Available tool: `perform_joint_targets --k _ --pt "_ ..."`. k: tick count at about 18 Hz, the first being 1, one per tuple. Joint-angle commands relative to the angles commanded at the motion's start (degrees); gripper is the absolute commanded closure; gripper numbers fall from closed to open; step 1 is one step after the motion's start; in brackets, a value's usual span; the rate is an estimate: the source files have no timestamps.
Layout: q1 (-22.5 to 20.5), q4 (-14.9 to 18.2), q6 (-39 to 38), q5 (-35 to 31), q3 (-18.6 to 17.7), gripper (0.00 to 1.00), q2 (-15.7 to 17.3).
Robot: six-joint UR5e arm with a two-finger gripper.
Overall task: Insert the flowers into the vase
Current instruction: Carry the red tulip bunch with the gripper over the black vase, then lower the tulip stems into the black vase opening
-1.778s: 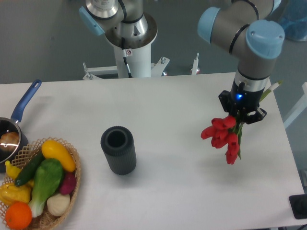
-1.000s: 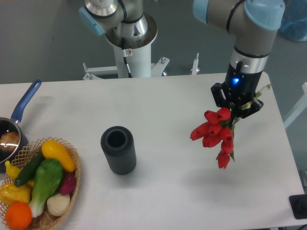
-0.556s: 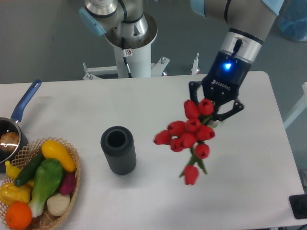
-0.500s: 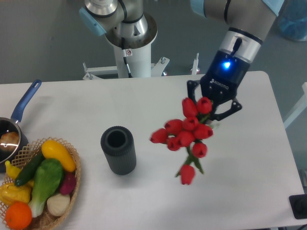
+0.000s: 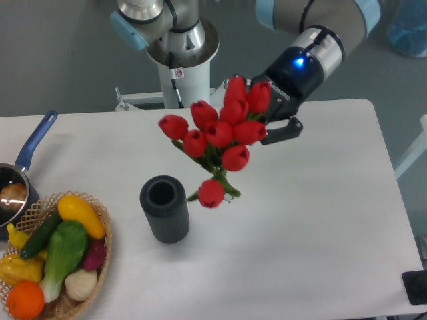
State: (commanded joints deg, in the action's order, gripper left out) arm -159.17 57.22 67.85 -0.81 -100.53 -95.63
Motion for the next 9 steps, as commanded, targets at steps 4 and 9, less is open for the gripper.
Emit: perform_joint_targets --k 4,9 --pt "0.44 -0.09 0.61 4.75 -5.54 1.0 3.25" --pt "2.19 0.09 3.08 7.22 -7.22 1.0 2.65"
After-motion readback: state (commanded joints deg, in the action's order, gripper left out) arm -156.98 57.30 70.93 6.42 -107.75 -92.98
